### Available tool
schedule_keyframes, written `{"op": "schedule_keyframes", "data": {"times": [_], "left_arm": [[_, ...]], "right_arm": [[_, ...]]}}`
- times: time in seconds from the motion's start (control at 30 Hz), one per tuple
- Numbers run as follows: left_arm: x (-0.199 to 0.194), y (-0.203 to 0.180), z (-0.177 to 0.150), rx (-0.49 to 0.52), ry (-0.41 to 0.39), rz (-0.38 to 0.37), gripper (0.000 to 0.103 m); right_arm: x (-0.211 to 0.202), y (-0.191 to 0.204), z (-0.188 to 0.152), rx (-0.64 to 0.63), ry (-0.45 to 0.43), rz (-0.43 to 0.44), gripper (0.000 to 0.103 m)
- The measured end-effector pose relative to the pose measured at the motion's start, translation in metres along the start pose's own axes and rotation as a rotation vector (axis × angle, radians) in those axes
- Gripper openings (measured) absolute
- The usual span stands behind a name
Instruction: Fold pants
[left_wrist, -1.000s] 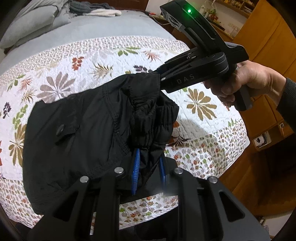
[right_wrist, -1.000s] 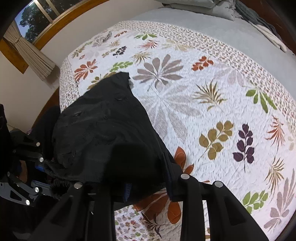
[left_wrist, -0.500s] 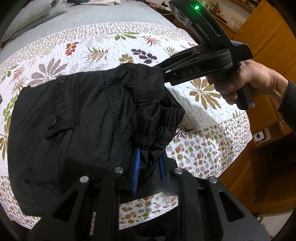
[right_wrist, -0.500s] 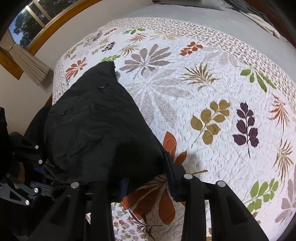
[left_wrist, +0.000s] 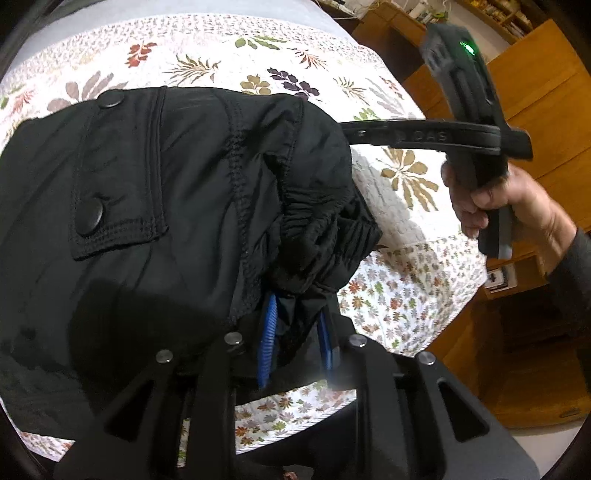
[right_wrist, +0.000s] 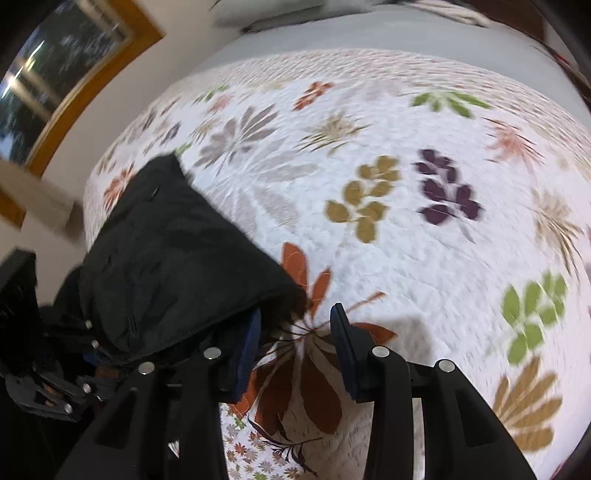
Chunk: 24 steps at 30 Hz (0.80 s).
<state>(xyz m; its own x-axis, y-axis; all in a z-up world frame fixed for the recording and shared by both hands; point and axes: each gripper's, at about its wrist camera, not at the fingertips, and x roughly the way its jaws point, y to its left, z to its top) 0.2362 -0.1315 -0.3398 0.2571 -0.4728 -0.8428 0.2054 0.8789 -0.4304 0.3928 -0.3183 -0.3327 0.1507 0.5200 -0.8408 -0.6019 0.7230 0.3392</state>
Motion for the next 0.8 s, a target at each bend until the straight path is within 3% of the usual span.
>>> {"op": "schedule_keyframes", "data": {"times": [0.1, 0.13, 0.17, 0.2, 0.37, 0.57, 0.7, 0.8], "left_arm": [[-0.011, 0.007, -0.002, -0.029, -0.003, -0.071, 0.033], [-0.019, 0.01, -0.004, -0.046, -0.01, -0.106, 0.04], [-0.026, 0.011, -0.005, -0.056, -0.026, -0.125, 0.055], [-0.035, 0.012, -0.007, -0.06, -0.049, -0.136, 0.06], [-0.08, 0.02, -0.009, -0.051, -0.147, -0.159, 0.064], [-0.11, 0.065, -0.001, -0.117, -0.231, -0.083, 0.067], [-0.111, 0.089, -0.004, -0.136, -0.23, -0.043, 0.067], [-0.094, 0.109, -0.007, -0.161, -0.179, -0.022, 0.064]], "right_arm": [[-0.027, -0.006, -0.011, 0.145, -0.097, 0.034, 0.041], [-0.035, -0.006, -0.014, 0.175, -0.126, 0.049, 0.041], [-0.042, -0.003, -0.017, 0.193, -0.153, 0.058, 0.041], [-0.051, 0.005, -0.021, 0.203, -0.184, 0.076, 0.041], [-0.061, 0.044, -0.035, 0.178, -0.233, 0.095, 0.041], [-0.062, 0.08, -0.055, 0.204, -0.283, 0.136, 0.041], [-0.054, 0.096, -0.073, 0.242, -0.304, 0.196, 0.041], [-0.031, 0.095, -0.087, 0.303, -0.271, 0.209, 0.041]]}}
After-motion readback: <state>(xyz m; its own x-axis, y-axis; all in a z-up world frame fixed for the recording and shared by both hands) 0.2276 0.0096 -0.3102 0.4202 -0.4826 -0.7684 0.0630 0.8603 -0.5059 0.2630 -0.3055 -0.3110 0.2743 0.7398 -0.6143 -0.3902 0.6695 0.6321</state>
